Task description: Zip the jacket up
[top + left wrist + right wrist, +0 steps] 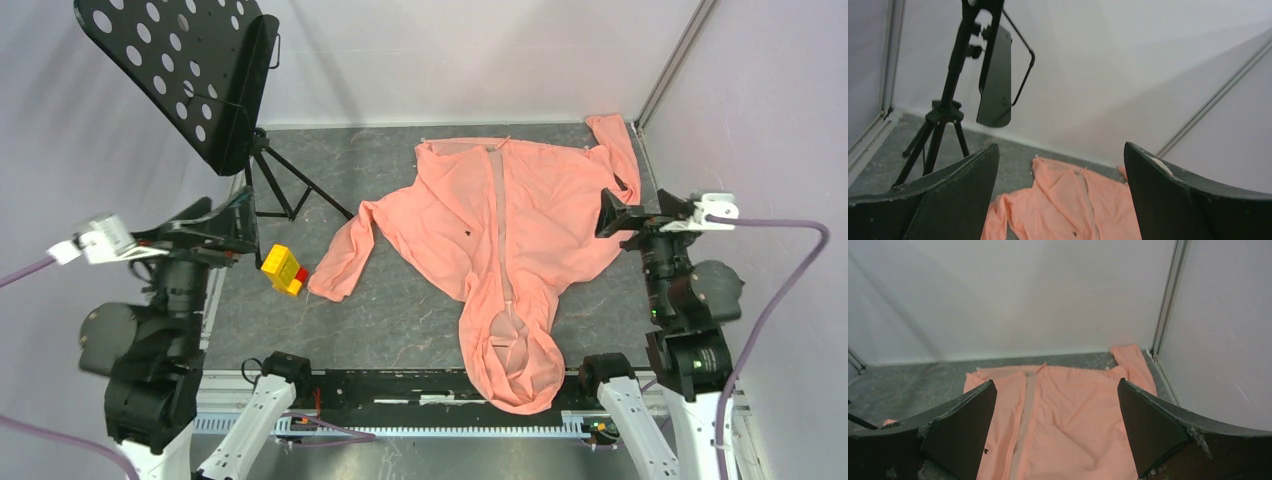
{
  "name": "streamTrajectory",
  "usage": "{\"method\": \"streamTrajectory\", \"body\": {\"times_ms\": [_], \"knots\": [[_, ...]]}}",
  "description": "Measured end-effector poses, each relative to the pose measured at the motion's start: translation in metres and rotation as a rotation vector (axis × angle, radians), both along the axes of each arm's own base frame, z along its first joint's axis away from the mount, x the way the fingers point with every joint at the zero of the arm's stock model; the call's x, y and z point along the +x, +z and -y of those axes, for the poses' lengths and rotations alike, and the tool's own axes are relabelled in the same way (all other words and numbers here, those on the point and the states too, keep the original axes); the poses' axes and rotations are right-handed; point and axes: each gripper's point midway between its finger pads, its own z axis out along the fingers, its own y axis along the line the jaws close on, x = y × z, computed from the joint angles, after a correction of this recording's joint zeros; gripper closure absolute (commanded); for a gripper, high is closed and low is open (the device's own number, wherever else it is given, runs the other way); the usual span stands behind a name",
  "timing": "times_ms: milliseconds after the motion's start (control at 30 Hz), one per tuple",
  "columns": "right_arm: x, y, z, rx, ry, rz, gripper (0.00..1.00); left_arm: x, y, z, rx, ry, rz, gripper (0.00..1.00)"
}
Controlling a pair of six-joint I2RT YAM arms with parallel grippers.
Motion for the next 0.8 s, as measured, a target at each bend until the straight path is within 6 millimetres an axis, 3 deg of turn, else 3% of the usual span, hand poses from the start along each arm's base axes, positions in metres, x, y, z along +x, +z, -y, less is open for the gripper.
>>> {"method": "streamTrajectory", "body": {"times_ms": [267, 467, 633, 800], "knots": [[0.043, -0.089, -0.005, -0.008, -0.005, -0.264, 0.02, 0.034, -0.084, 0.031, 0.086, -0.126, -0.238, 0.00], [0.068, -0.137, -0.016, 0.022, 0.033, -0.392, 0.02, 0.049, -0.147, 0.056, 0.127, -0.247, -0.391, 0.00], [0.084, -0.187, -0.033, 0.066, 0.104, -0.477, 0.02, 0.054, -0.195, 0.090, 0.113, -0.428, -0.484, 0.00], [0.103, -0.218, -0.048, 0.151, 0.149, -0.513, 0.02, 0.059, -0.238, 0.115, 0.046, -0.561, -0.541, 0.00]]}}
